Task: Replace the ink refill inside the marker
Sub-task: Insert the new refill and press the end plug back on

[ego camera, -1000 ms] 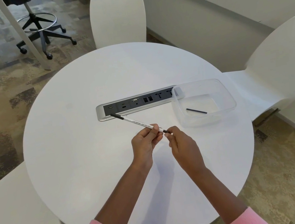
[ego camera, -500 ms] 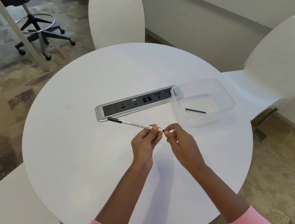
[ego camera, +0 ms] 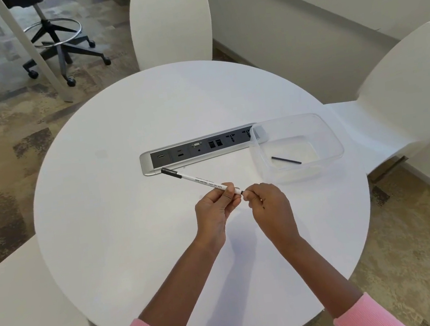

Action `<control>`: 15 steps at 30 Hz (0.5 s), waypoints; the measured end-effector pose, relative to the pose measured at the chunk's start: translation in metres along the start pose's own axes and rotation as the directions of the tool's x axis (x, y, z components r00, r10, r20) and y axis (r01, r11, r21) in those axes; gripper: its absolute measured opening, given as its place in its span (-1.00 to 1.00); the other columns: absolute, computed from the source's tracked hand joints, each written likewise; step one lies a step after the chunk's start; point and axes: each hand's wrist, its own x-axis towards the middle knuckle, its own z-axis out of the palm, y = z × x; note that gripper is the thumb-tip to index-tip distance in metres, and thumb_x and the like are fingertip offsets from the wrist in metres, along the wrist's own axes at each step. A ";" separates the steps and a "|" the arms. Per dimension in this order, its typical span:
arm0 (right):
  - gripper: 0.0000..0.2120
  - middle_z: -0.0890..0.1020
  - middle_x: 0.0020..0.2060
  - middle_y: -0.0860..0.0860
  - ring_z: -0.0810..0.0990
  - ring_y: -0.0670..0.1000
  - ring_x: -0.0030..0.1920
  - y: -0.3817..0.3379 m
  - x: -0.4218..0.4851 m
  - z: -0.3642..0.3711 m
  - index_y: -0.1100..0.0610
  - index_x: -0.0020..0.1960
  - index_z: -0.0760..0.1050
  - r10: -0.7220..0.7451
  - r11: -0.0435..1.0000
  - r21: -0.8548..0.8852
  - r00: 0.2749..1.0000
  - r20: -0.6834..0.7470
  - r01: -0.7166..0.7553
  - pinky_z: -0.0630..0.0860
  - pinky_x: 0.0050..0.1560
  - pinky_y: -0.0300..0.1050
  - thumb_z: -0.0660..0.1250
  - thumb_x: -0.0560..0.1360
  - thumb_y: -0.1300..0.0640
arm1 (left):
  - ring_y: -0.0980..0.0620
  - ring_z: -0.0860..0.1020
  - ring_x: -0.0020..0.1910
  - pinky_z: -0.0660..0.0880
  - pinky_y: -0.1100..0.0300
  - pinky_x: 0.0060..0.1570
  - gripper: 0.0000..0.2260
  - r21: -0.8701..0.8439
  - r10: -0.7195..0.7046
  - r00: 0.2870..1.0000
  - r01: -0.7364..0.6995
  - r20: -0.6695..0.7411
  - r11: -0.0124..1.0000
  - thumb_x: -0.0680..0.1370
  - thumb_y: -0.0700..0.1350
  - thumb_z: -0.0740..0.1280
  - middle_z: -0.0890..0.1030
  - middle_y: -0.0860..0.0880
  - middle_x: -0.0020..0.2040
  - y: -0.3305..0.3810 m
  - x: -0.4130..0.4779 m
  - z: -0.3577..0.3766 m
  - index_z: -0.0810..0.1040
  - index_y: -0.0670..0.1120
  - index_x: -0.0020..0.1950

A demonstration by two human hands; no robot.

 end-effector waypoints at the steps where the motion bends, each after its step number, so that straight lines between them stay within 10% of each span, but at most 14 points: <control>1: -0.80 0.53 -0.39 0.11 0.44 0.08 -0.27 -0.001 0.001 0.000 0.27 -0.24 0.52 0.046 0.997 0.057 0.999 0.013 -0.047 0.31 -0.25 -0.12 0.19 0.51 0.30 | 0.17 0.60 -0.40 0.56 0.40 -0.28 -0.87 0.002 0.000 1.000 0.000 0.000 1.000 0.50 -0.30 0.30 0.65 0.02 -0.42 -0.001 0.000 0.000 0.60 -0.18 -0.19; 8: -0.64 0.40 -0.47 0.05 0.31 0.01 -0.42 -0.006 0.013 0.001 0.17 -0.42 0.37 0.352 0.876 0.278 0.916 0.189 -0.394 0.24 -0.41 -0.26 0.14 0.55 0.18 | 0.14 0.61 -0.35 0.56 0.39 -0.24 -0.83 0.087 0.059 0.998 -0.062 0.032 0.994 0.50 -0.31 0.31 0.64 0.10 -0.37 0.001 0.002 0.001 0.63 -0.18 -0.26; 15: -0.59 0.34 -0.65 -0.10 0.32 -0.07 -0.50 -0.007 0.019 -0.006 0.12 -0.43 0.37 0.471 0.448 0.533 0.696 0.541 -0.718 0.29 -0.34 -0.24 0.10 0.58 0.11 | 0.15 0.61 -0.36 0.56 0.39 -0.24 -0.92 0.143 0.074 0.994 -0.085 0.078 0.986 0.50 -0.31 0.30 0.64 0.11 -0.41 0.004 0.004 0.000 0.58 -0.24 -0.17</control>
